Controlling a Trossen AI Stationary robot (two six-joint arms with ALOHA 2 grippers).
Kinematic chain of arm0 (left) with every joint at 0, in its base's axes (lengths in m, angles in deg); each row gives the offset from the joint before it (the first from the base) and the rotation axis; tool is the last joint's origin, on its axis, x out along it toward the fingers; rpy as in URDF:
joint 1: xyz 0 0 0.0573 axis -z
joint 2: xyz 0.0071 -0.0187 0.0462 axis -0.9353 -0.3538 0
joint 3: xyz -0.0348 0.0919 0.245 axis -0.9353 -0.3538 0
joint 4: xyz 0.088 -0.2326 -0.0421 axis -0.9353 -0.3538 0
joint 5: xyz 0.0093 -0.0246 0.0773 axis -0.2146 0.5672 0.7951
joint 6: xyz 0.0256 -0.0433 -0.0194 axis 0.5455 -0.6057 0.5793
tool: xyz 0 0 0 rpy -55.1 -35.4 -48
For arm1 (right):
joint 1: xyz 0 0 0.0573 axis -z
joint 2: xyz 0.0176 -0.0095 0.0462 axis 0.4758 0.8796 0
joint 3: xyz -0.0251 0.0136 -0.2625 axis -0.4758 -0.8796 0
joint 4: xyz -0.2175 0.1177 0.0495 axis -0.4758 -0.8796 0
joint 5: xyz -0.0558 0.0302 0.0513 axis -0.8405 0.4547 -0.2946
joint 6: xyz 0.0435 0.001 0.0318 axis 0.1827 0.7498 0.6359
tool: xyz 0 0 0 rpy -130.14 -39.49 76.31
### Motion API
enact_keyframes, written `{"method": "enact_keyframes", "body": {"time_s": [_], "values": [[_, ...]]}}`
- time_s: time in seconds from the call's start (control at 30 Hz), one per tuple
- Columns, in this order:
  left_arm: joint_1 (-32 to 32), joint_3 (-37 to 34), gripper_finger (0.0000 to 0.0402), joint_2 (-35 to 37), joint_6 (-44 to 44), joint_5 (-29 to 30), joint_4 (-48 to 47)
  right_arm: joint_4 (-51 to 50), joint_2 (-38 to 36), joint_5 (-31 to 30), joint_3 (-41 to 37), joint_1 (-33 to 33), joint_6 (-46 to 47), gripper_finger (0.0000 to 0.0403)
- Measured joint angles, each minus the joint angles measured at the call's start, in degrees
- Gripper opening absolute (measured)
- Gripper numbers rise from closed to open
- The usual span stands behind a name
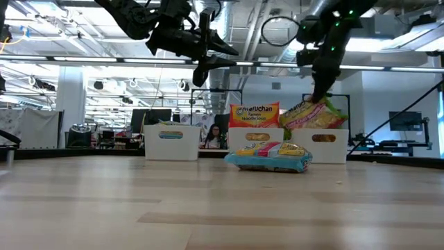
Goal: Sort Maruchan noodles
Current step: Put the green noodle pack into the right white bin
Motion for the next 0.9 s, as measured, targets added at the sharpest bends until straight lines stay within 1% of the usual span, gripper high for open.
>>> {"method": "enact_keyframes", "body": {"time_s": [0.07, 0.2, 0.37, 0.47, 0.77, 0.9], "values": [[0.0, 0.0, 0.0105, 0.0, 0.3, 0.4, 0.0, -0.4, 1.2, -0.1, 0.0, -1.0, 1.6, 0.0001], [-0.1, 0.0, 0.0105, 0.0, 0.3, 0.8, 0.0, -1.5, 2.1, -2.4, 0.0, -2.5, 4.0, 0.0001], [-0.5, 0.0, 0.0105, 0.0, 0.3, 0.8, 0.0, -4.2, 2.1, -2.5, 0.0, -3.2, 8.6, 0.0007], [-0.9, 0.0, 0.0105, 0.0, 0.3, 0.8, 0.0, -5.1, 2.1, -2.4, 0.0, -3.2, 8.8, 0.0026], [-1.9, 0.0, 0.0105, 0.0, 0.3, 0.8, 0.0, -6.8, 2.2, -3.1, 0.0, -3.2, 10.2, 0.0112], [-1.9, 0.0, 0.0105, 0.0, 0.3, 0.8, 0.0, -8.9, 1.3, -3.3, 0.6, -3.2, 10.8, 0.0139]]}}
